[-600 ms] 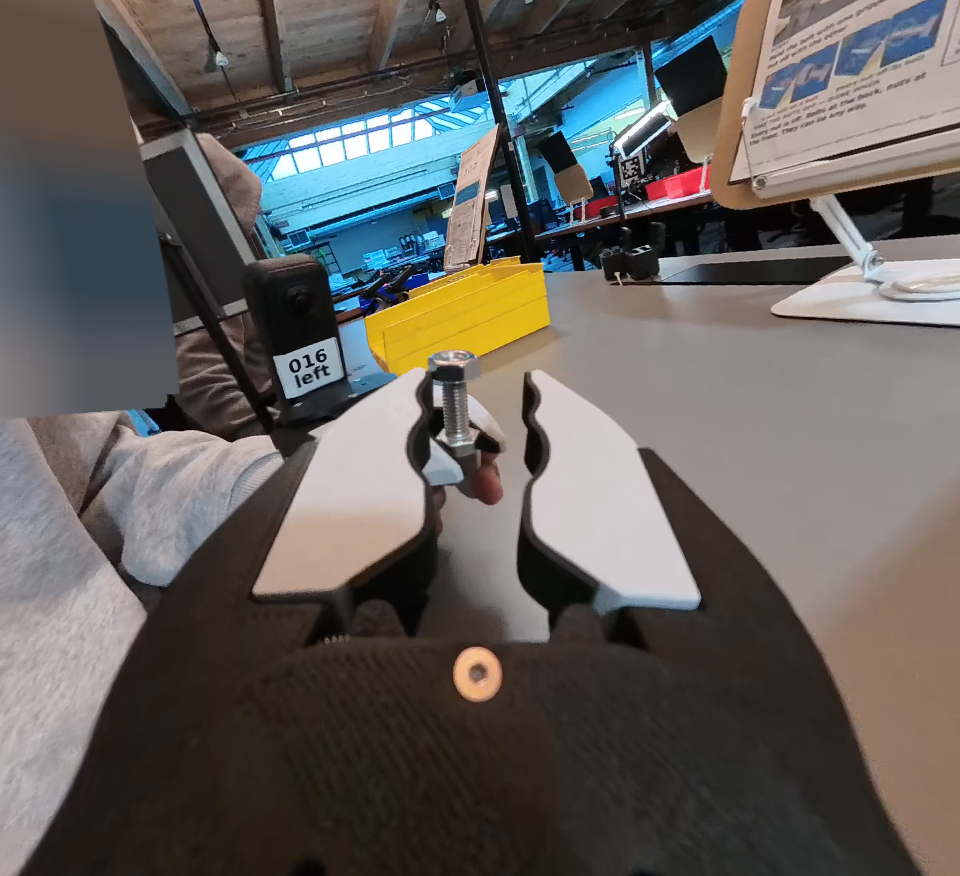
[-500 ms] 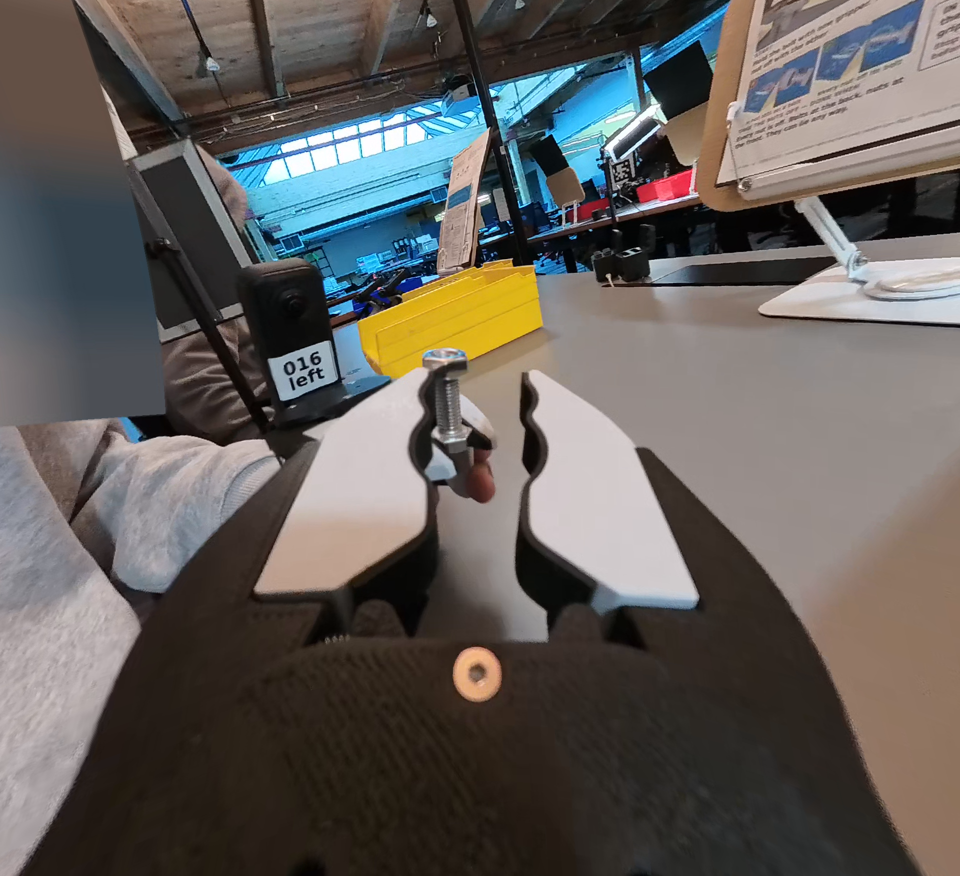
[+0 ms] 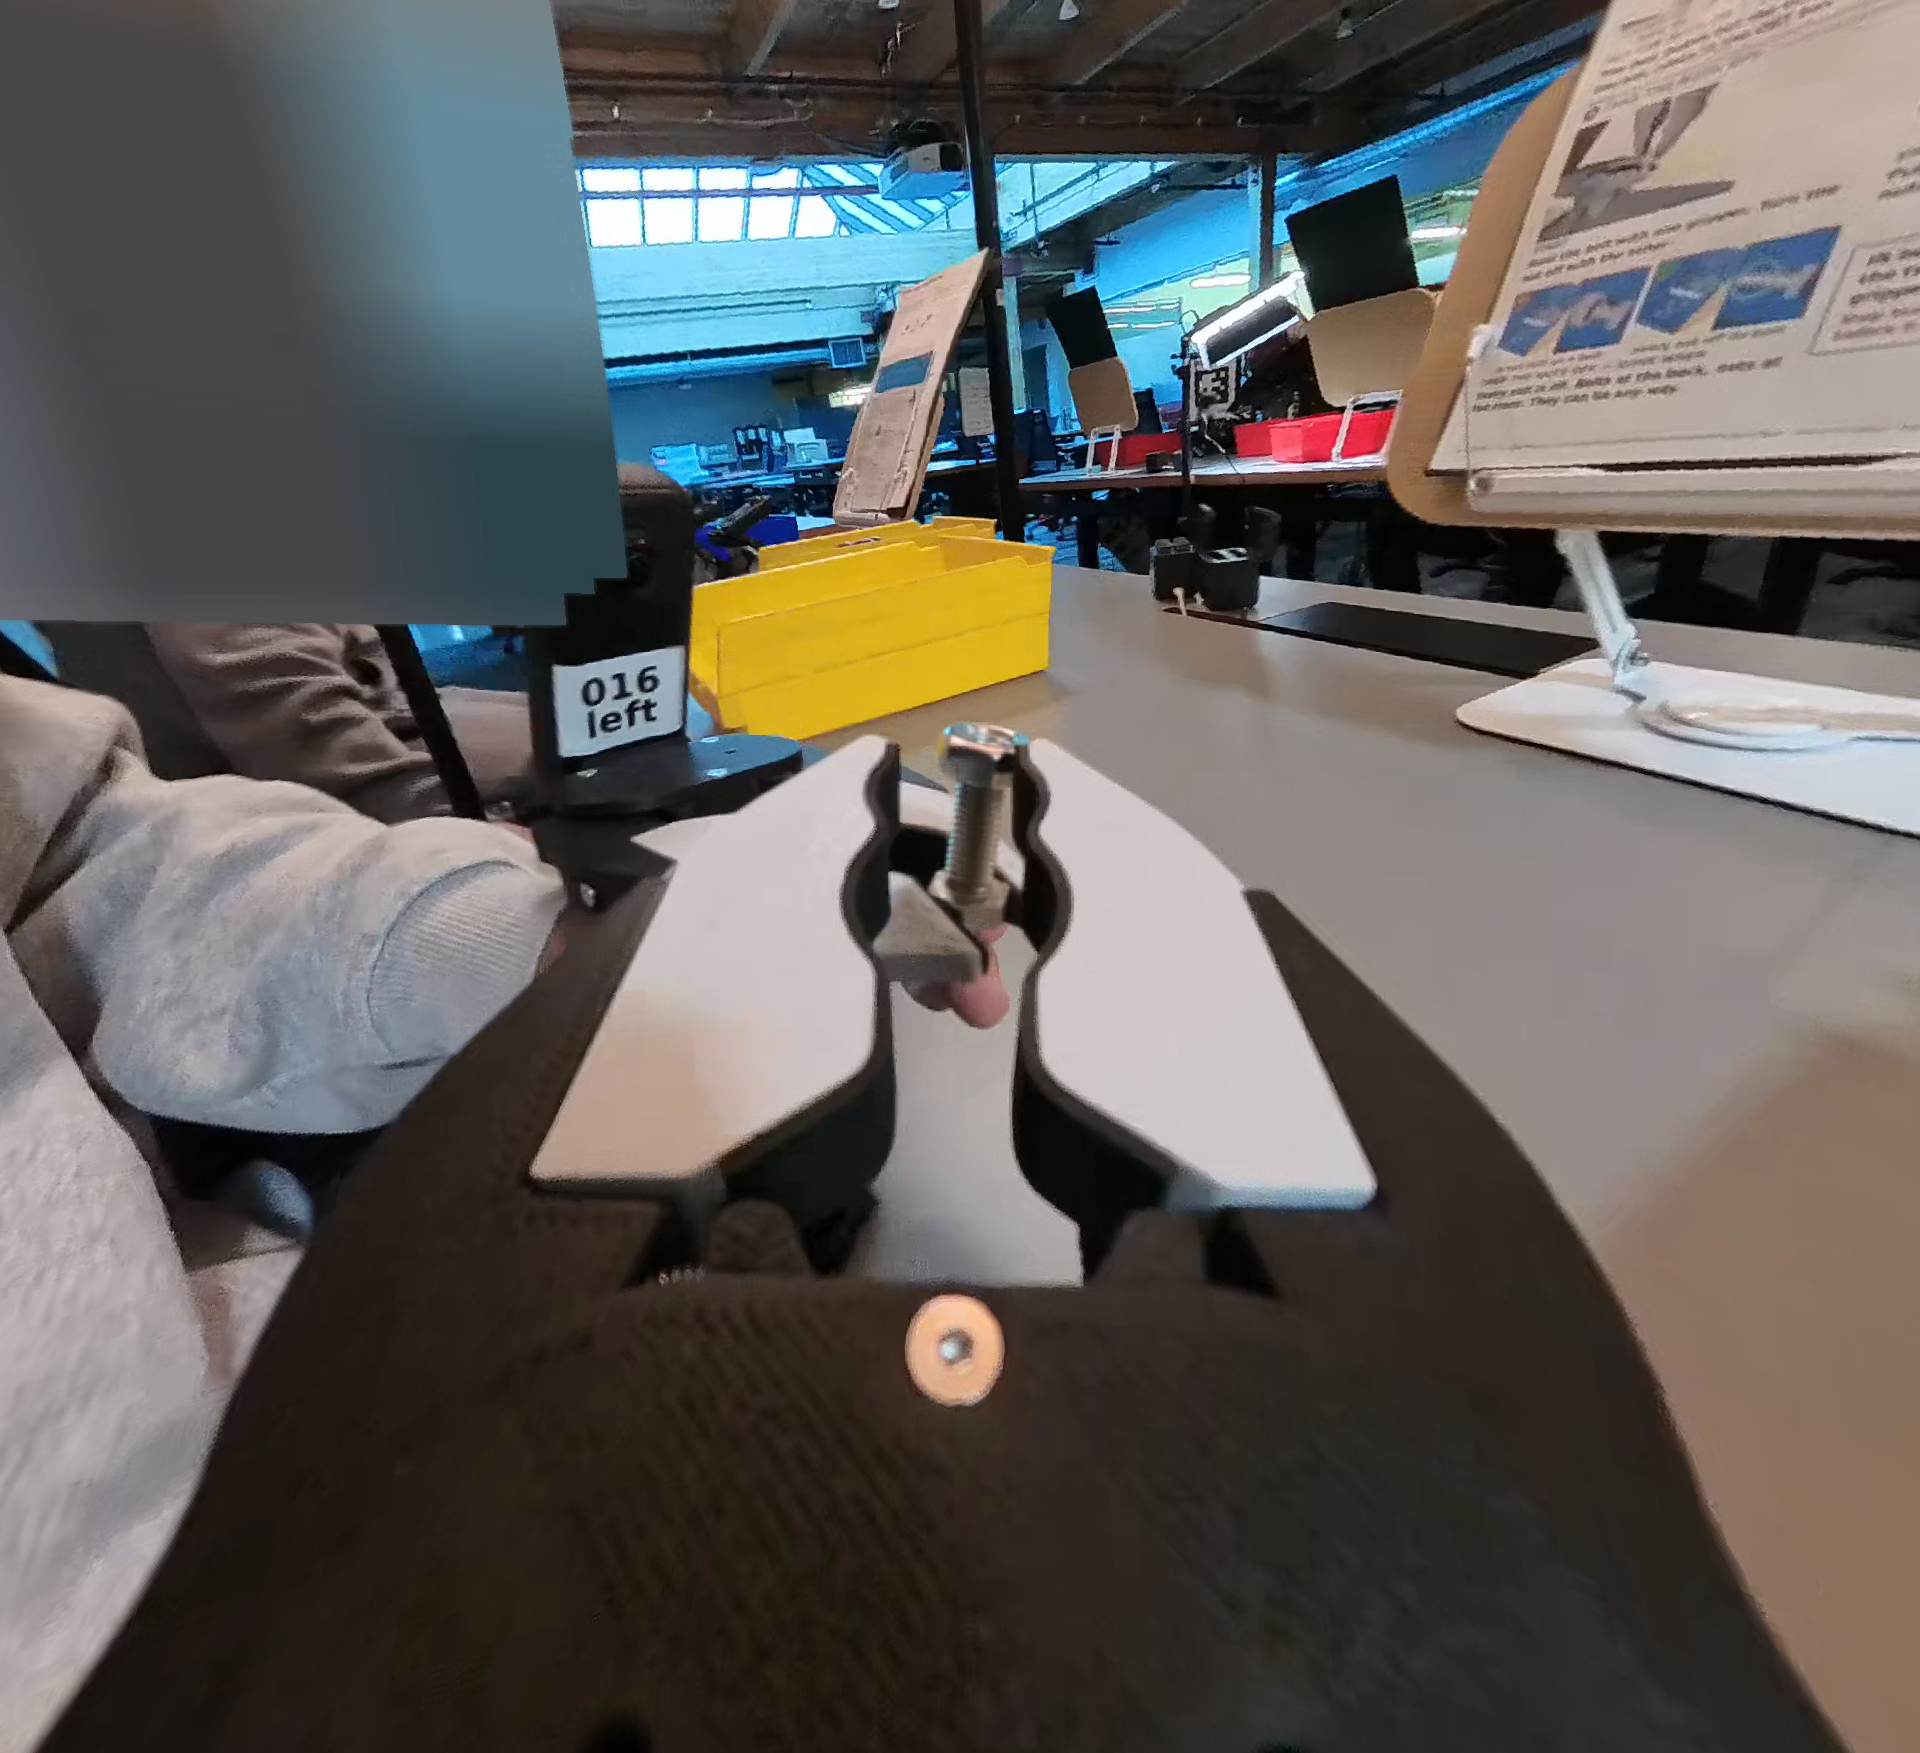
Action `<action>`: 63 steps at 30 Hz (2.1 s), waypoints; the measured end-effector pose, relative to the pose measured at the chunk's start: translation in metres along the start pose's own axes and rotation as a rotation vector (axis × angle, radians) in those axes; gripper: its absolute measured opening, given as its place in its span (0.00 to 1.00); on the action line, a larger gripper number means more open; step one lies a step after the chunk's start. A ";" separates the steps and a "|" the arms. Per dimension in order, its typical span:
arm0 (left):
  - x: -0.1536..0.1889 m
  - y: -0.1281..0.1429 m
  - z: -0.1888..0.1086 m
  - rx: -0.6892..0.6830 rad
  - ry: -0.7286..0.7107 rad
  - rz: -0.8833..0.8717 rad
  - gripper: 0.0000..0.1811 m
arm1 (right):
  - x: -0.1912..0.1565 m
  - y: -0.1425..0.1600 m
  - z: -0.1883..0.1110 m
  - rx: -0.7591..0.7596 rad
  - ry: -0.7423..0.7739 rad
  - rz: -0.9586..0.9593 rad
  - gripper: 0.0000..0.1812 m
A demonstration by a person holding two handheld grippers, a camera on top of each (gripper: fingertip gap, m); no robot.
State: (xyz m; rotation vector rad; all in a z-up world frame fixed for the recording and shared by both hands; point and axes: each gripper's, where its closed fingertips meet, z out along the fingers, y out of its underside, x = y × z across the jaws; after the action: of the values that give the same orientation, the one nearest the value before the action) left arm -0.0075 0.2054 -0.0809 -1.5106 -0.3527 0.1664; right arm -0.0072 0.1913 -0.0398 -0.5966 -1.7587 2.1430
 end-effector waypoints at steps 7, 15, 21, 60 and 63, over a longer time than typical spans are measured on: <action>0.005 0.001 0.001 -0.011 0.007 0.038 0.09 | -0.004 0.002 0.004 -0.002 0.013 -0.036 0.17; 0.014 0.004 0.003 -0.032 0.028 0.102 0.09 | -0.012 0.007 0.008 -0.031 0.001 -0.087 0.19; 0.016 0.005 0.004 -0.039 0.035 0.119 0.09 | -0.013 0.007 0.009 -0.036 0.001 -0.094 0.19; 0.020 0.007 0.005 -0.055 0.046 0.140 0.09 | -0.015 0.010 0.007 -0.048 -0.078 0.037 0.15; 0.017 0.006 0.005 -0.048 0.037 0.121 0.09 | -0.011 0.008 0.006 -0.035 -0.058 0.031 0.18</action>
State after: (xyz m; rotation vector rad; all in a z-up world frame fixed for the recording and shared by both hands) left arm 0.0074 0.2158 -0.0845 -1.5816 -0.2378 0.2265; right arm -0.0002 0.1788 -0.0449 -0.5791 -1.8324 2.1752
